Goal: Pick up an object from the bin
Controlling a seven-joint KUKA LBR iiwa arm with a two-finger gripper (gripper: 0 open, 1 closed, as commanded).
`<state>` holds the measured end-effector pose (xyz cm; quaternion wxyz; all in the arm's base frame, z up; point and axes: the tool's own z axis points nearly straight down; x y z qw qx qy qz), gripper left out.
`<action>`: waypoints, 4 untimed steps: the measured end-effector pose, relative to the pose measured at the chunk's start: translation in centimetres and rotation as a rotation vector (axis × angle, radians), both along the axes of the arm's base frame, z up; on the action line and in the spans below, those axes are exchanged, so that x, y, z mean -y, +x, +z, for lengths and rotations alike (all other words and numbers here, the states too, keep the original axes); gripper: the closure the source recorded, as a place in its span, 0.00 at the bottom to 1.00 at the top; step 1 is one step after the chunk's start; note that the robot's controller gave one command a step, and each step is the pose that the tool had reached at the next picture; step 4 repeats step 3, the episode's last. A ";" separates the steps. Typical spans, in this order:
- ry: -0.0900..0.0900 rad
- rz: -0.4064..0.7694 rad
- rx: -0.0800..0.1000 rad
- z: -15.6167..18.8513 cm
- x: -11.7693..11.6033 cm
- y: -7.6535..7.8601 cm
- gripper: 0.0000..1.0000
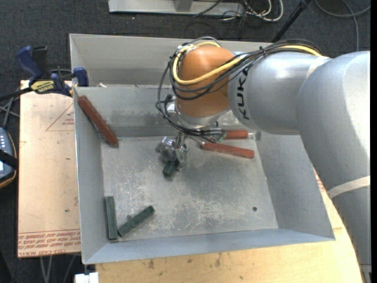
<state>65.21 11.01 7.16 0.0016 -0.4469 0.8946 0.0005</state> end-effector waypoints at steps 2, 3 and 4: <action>0.000 0.000 -0.002 0.3 0.0 -0.1 1.00; 0.000 -0.001 -0.002 1.2 0.0 -0.1 1.00; 0.000 -0.001 -0.002 1.2 0.0 -0.1 1.00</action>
Offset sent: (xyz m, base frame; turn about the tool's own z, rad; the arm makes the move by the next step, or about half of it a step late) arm 0.0001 0.0001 0.0356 0.0000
